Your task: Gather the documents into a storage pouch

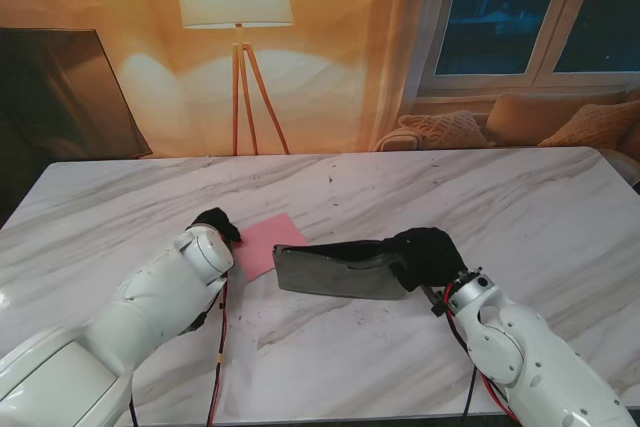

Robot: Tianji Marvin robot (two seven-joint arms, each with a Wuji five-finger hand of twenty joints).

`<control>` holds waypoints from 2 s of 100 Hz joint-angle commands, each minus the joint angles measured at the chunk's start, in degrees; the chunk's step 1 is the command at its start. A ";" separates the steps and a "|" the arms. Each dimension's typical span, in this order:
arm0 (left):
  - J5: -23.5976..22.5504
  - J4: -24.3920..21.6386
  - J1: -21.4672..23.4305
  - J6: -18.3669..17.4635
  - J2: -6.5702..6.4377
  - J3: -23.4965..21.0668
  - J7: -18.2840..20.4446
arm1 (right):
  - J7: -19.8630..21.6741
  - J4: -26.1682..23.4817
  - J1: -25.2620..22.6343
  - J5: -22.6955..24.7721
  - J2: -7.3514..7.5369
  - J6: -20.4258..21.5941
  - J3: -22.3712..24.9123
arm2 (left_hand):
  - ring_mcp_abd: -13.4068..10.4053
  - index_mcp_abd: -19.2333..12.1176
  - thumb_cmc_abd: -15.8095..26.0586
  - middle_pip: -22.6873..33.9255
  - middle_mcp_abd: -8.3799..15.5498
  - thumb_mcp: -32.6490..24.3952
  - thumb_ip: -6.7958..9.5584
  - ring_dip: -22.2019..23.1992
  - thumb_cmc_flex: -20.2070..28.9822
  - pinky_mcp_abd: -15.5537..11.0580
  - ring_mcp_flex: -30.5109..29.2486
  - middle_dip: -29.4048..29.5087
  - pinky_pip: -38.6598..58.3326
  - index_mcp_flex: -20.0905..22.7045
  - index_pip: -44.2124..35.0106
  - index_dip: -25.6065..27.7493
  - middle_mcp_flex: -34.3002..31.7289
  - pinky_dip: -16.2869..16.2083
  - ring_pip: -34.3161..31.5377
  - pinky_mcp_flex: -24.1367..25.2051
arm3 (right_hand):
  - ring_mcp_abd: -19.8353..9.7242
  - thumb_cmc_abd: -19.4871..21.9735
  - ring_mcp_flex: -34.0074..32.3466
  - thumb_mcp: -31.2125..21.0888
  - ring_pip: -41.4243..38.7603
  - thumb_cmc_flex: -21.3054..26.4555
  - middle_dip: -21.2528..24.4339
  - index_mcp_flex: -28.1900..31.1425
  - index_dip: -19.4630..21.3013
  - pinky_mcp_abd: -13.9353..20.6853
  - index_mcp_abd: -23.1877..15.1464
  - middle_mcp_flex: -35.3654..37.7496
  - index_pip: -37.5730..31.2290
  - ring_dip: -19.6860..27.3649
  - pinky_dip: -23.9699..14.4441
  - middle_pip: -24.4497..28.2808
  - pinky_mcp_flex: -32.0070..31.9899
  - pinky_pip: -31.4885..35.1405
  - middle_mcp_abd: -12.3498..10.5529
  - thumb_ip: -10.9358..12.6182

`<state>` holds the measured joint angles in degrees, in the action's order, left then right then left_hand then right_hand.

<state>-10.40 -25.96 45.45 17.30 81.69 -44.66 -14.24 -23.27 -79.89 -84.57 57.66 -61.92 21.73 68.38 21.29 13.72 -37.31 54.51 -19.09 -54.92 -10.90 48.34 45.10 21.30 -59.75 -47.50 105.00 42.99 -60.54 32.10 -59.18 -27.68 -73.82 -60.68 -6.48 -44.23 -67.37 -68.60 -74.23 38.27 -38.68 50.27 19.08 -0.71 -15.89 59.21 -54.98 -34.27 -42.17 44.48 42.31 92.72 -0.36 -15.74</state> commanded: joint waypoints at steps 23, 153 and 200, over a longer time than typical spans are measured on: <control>1.38 -0.41 1.50 0.35 1.09 -0.82 0.75 | 0.62 0.02 -0.14 0.14 -0.09 -0.20 0.02 | 11.25 -2.77 -0.93 -0.06 -0.97 -5.06 -0.14 2.88 3.62 -9.90 0.88 -5.76 12.72 6.70 9.37 -11.88 -0.66 0.08 -4.38 0.75 | -3.45 3.22 -1.05 -0.18 -0.53 1.52 -0.25 4.73 2.25 0.54 0.00 1.22 -6.40 0.23 0.70 0.75 -0.23 2.29 0.78 -0.47; -3.69 -20.24 9.60 -3.43 -6.08 -6.27 -1.47 | 0.44 0.08 -0.08 0.33 -0.07 -0.28 0.10 | 13.92 -8.78 13.73 -5.07 -2.54 8.52 0.47 7.72 20.52 -0.50 12.30 -9.46 -6.05 6.81 0.50 20.38 1.99 -23.27 1.89 20.09 | -2.81 3.30 -0.18 -0.04 1.56 1.65 -0.29 4.84 2.24 0.19 -0.22 1.25 -6.44 0.99 1.30 0.61 -1.26 0.85 0.62 -0.41; -12.51 -41.36 19.08 -2.80 -12.15 -15.56 3.45 | 0.25 0.11 0.02 0.22 -0.13 -0.31 -0.10 | 11.80 -6.89 18.65 -1.96 -2.51 14.77 3.10 11.28 23.04 -2.84 14.61 -13.29 -6.61 4.22 -0.42 24.92 4.82 -28.50 -1.22 23.34 | -2.80 3.30 -0.15 -0.06 1.65 1.47 -0.31 4.90 2.21 0.18 -0.29 1.34 -6.45 1.00 1.32 0.61 -1.28 0.83 0.69 -0.46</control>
<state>-22.06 -65.41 63.81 14.51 70.47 -59.45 -11.47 -23.67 -79.74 -84.53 57.77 -61.94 21.69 68.35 27.34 12.95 -26.63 50.36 -21.97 -39.49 -12.52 58.10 61.69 26.29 -45.13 -59.24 97.95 42.66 -50.57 48.92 -55.05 -53.62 -70.44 -41.28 -6.48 -44.22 -67.37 -68.60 -73.30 38.27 -38.68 50.27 19.08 -0.71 -15.89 59.19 -54.98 -33.53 -41.46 44.48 41.54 92.70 -0.36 -15.74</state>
